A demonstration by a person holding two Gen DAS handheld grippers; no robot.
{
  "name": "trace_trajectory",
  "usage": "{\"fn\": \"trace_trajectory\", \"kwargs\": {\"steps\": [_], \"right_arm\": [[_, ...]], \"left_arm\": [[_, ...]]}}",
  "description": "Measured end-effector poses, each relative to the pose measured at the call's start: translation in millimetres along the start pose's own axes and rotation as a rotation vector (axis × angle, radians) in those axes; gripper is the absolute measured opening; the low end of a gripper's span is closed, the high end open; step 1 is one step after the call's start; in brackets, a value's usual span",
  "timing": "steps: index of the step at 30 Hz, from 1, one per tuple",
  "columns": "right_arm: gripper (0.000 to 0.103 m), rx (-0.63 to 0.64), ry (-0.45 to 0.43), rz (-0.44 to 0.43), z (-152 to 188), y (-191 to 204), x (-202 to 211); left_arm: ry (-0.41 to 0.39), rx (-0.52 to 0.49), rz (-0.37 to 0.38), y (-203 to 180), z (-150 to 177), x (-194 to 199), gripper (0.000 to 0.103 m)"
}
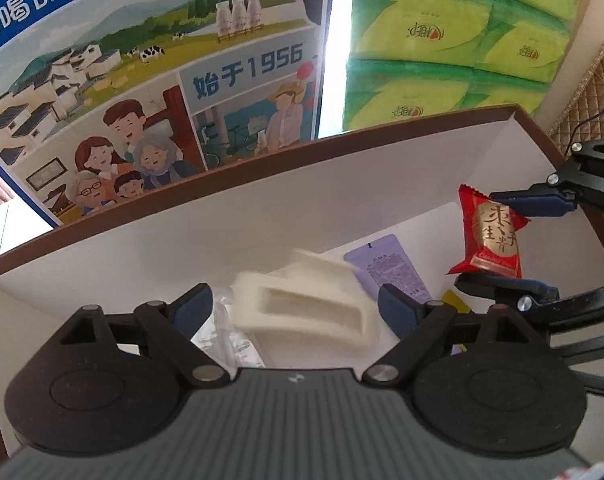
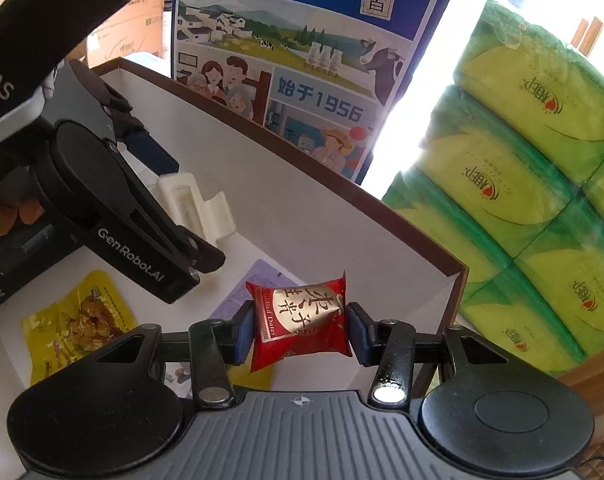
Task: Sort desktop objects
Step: 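Lower the claw clip into the box with the left tool while the right tool releases the red packet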
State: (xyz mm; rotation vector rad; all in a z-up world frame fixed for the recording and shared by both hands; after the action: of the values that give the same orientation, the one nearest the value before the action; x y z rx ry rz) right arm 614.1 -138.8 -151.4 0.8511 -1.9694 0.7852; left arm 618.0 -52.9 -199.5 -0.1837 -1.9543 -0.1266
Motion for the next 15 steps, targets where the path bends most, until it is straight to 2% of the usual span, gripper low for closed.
{"fn": "trace_trajectory", "kwargs": {"steps": [9,15], "right_arm": [[0.045,0.053,0.012,0.018,-0.4,0.1,-5.1],[0.048,0.054,0.004,0.062,-3.0,-5.2,-8.2]], "left_arm": [[0.0,-0.005,-0.029,8.4,1.5,5.2,0.09],[-0.015,-0.009,-0.047,13.9,2.2,13.8,0.091]]}}
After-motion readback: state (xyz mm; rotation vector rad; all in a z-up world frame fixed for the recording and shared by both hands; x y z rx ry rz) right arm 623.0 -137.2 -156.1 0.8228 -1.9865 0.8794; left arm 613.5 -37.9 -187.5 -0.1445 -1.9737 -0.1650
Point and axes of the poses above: each gripper's, at about its wrist camera, not at the fingertips, and x roughly against the way its jaws point, y to its left, z to its underside, the point moved 9 cm from there along -x, roughly the way its jaws point, and after that the axes turned 8 degrees about y, right-handed, at the moved point
